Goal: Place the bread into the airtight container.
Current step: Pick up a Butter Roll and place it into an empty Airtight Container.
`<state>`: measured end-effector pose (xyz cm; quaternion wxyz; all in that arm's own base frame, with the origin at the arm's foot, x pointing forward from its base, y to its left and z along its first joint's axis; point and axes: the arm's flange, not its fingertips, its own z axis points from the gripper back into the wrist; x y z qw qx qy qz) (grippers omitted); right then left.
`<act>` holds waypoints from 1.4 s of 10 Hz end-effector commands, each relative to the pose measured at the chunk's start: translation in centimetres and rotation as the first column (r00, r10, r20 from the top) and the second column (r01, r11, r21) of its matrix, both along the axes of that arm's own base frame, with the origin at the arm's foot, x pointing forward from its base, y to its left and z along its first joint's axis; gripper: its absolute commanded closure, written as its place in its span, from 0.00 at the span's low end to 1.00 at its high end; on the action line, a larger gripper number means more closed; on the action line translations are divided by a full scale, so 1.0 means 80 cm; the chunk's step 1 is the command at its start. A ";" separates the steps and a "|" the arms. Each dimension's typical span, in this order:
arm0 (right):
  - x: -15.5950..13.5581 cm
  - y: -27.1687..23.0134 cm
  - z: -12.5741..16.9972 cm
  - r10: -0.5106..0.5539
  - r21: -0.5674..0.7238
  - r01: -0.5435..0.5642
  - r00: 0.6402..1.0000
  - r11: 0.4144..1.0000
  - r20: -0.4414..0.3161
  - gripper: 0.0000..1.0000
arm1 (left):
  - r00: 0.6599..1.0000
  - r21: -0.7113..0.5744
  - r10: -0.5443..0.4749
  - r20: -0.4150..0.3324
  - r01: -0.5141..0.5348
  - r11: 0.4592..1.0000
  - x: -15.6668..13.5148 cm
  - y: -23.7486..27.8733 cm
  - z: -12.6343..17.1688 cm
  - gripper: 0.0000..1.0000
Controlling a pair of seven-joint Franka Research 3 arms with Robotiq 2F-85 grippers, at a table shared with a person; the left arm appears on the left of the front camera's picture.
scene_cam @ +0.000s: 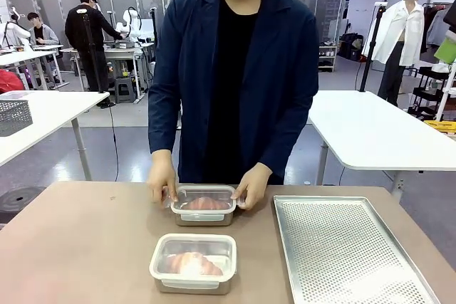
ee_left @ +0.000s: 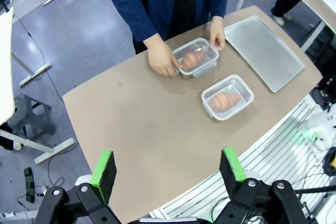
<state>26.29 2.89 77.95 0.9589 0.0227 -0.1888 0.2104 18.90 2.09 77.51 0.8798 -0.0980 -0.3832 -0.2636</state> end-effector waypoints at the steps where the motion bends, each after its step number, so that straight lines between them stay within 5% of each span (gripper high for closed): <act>1: 0.000 -0.001 0.003 0.005 -0.011 -0.005 1.000 1.000 -0.002 0.00 | 1.000 -0.001 -0.003 0.004 0.003 1.000 0.001 -0.001 0.002 0.00; 14: 0.000 -0.001 0.003 0.005 -0.011 -0.005 1.000 1.000 -0.002 0.00 | 1.000 -0.001 -0.003 0.004 0.003 1.000 0.001 -0.001 0.002 0.00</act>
